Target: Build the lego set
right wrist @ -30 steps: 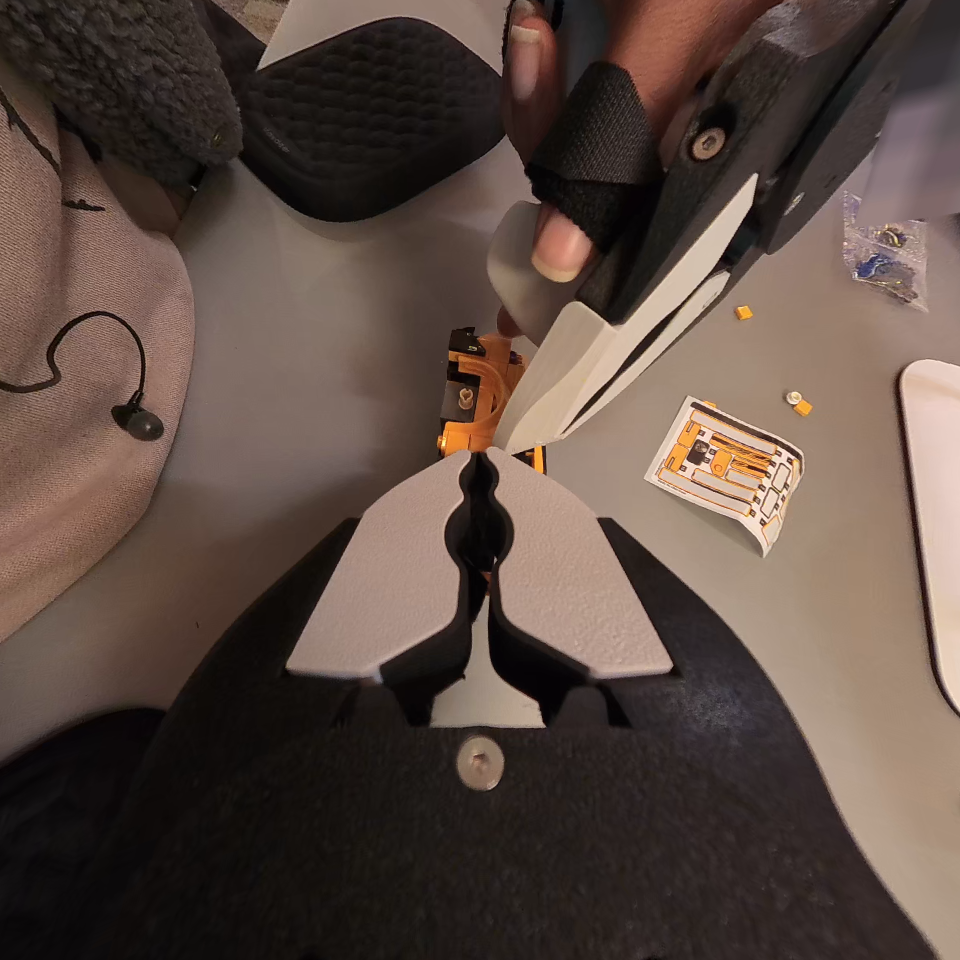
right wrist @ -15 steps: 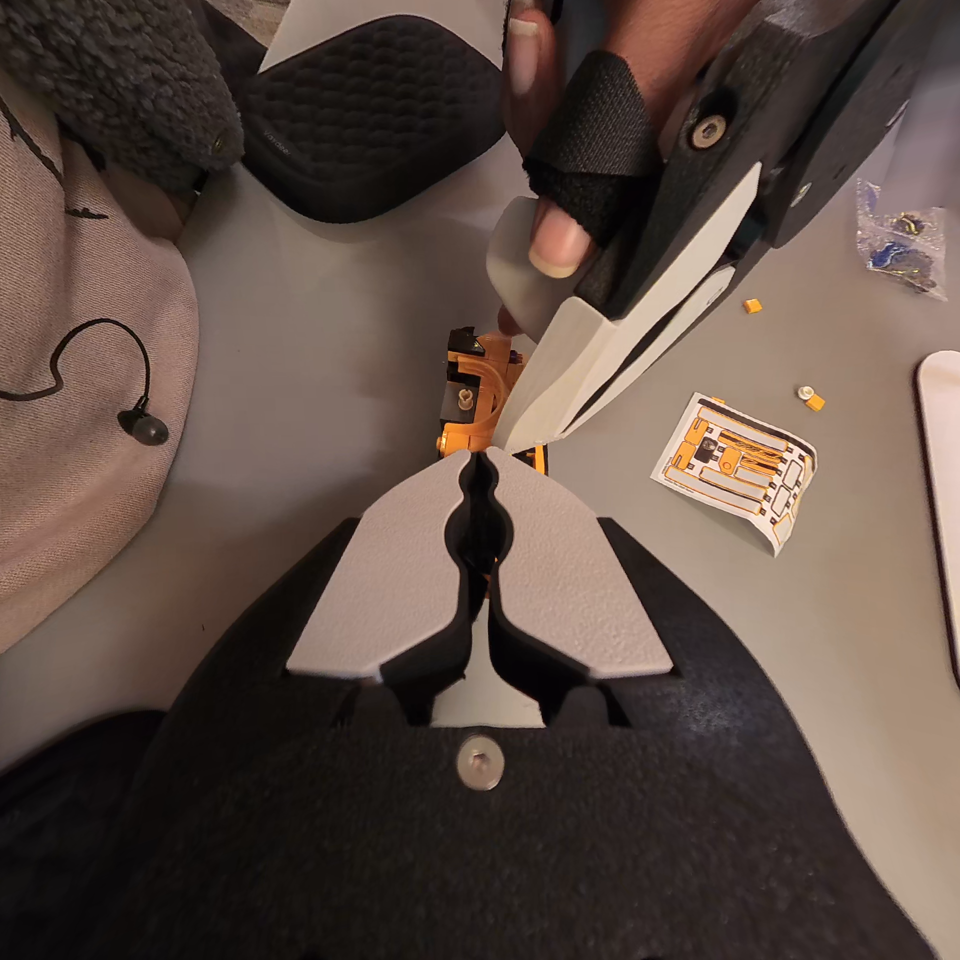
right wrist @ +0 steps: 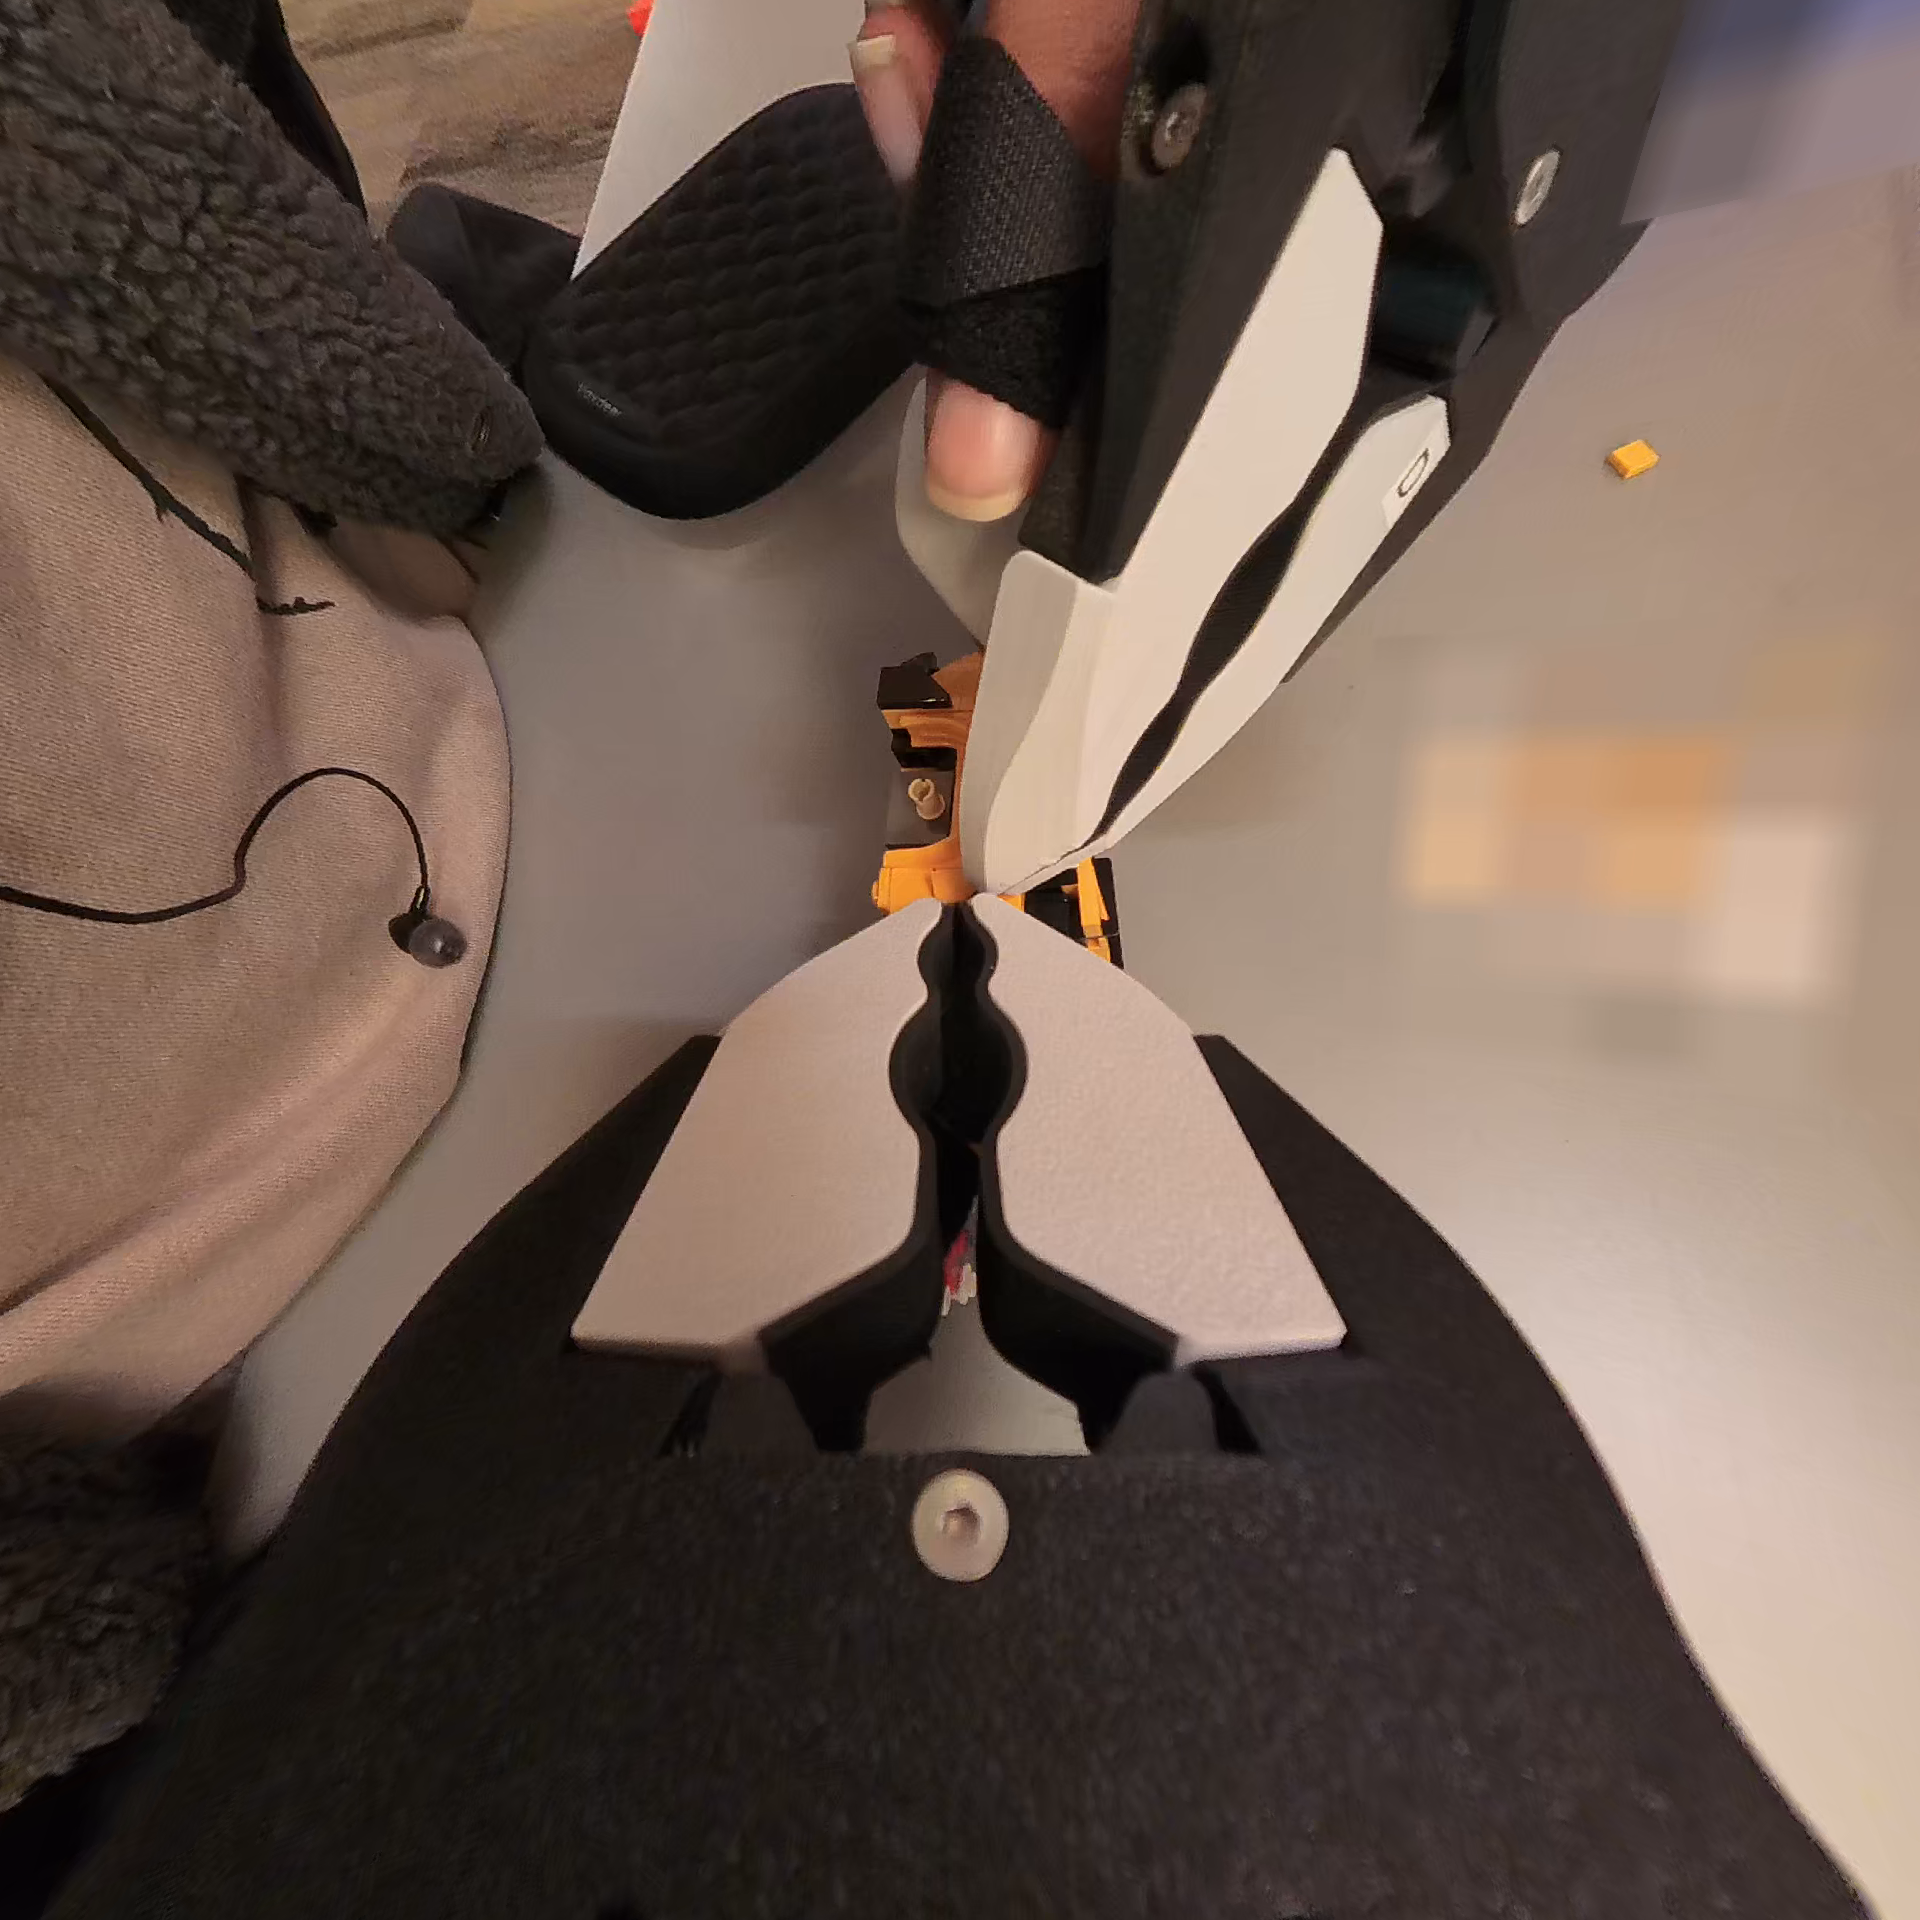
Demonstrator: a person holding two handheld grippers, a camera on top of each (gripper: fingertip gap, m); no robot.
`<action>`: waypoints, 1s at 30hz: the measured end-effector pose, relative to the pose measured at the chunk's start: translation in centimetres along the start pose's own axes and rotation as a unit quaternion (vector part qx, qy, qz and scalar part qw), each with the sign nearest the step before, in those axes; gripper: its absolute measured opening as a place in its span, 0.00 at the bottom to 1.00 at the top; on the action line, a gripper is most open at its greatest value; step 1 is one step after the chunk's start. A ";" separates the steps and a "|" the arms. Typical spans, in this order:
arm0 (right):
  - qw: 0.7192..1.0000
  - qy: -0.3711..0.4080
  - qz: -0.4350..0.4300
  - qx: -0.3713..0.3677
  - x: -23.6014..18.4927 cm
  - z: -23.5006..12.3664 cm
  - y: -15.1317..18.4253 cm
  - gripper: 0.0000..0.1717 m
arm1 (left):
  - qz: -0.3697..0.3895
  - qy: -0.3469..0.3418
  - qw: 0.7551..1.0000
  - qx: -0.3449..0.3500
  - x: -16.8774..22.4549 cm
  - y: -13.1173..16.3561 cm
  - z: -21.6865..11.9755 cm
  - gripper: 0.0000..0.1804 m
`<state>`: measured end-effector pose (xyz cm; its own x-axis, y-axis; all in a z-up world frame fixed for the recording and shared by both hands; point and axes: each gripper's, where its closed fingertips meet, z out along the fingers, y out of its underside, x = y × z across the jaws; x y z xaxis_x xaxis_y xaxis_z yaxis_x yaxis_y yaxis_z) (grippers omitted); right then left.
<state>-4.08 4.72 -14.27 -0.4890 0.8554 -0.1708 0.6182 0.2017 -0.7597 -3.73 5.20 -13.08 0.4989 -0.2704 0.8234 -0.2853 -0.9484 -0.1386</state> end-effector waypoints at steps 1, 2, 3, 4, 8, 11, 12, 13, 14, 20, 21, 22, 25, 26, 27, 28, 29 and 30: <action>1.000 0.001 0.001 -0.001 0.0 0.0 0.0 0.00 | 0.001 0.001 1.000 -0.001 0.0 0.0 0.0 0.00; 1.000 0.001 0.001 -0.001 -0.1 0.0 0.0 0.00 | 0.002 0.002 1.000 -0.001 0.0 0.0 0.0 0.00; 1.000 0.002 0.001 -0.002 -0.1 0.0 0.0 0.00 | 0.003 0.002 1.000 -0.002 0.0 0.0 0.0 0.00; 1.000 0.002 0.003 -0.002 -0.1 0.0 0.0 0.00 | 0.005 0.003 1.000 -0.004 0.0 0.0 0.0 0.00; 1.000 -0.001 0.004 0.001 -0.2 -0.2 -0.1 0.00 | 0.012 0.005 1.000 -0.009 0.0 0.0 0.0 0.00; 1.000 -0.004 0.008 0.008 -0.2 -0.7 -0.3 0.00 | 0.017 0.007 1.000 -0.014 0.0 0.1 0.0 0.00; 1.000 -0.002 0.008 0.008 -0.1 -0.8 -0.3 0.00 | 0.019 0.008 1.000 -0.016 0.0 0.1 0.0 0.00; 1.000 0.000 0.008 0.009 0.0 -1.0 -0.3 0.00 | 0.021 0.009 1.000 -0.018 0.0 0.1 0.0 0.00; 1.000 0.002 0.009 0.009 0.1 -1.1 -0.3 0.00 | 0.024 0.009 0.999 -0.020 0.0 0.1 0.0 0.00; 1.000 0.005 0.006 0.005 0.1 -1.0 -0.1 0.00 | 0.038 0.016 0.999 -0.032 0.1 0.2 0.1 0.00; 1.000 0.005 0.007 0.005 0.1 -1.0 -0.1 0.00 | 0.042 0.016 0.998 -0.034 0.1 0.2 0.1 0.00; 1.000 0.006 0.007 0.005 0.2 -1.0 -0.1 0.00 | 0.048 0.018 0.998 -0.037 0.2 0.3 0.1 0.00; 1.000 0.007 0.007 0.002 0.2 -0.9 0.1 0.00 | 0.073 0.021 0.996 -0.042 0.7 0.4 0.3 0.00; 1.000 0.007 0.007 0.001 0.2 -0.8 0.2 0.00 | 0.082 0.020 0.995 -0.044 0.8 0.4 0.4 0.00; 1.000 0.008 0.005 -0.001 0.2 -0.8 0.3 0.00 | 0.089 0.022 0.995 -0.045 0.9 0.5 0.5 0.00; 1.000 0.009 0.003 -0.005 0.1 -0.7 0.4 0.00 | 0.093 0.023 0.994 -0.047 1.0 0.5 0.5 0.00; 1.000 0.010 0.000 -0.007 0.1 -0.7 0.5 0.00 | 0.097 0.025 0.994 -0.047 1.1 0.5 0.6 0.00; 1.000 0.011 -0.003 -0.009 0.0 -0.6 0.6 0.00 | 0.101 0.027 0.993 -0.048 1.2 0.6 0.7 0.00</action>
<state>-3.37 5.13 -14.34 -0.4793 0.8643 -0.1527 0.6264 0.2150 -0.7493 -2.69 4.22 -12.56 0.3807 -0.4417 0.8124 -0.4523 -0.8552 -0.2530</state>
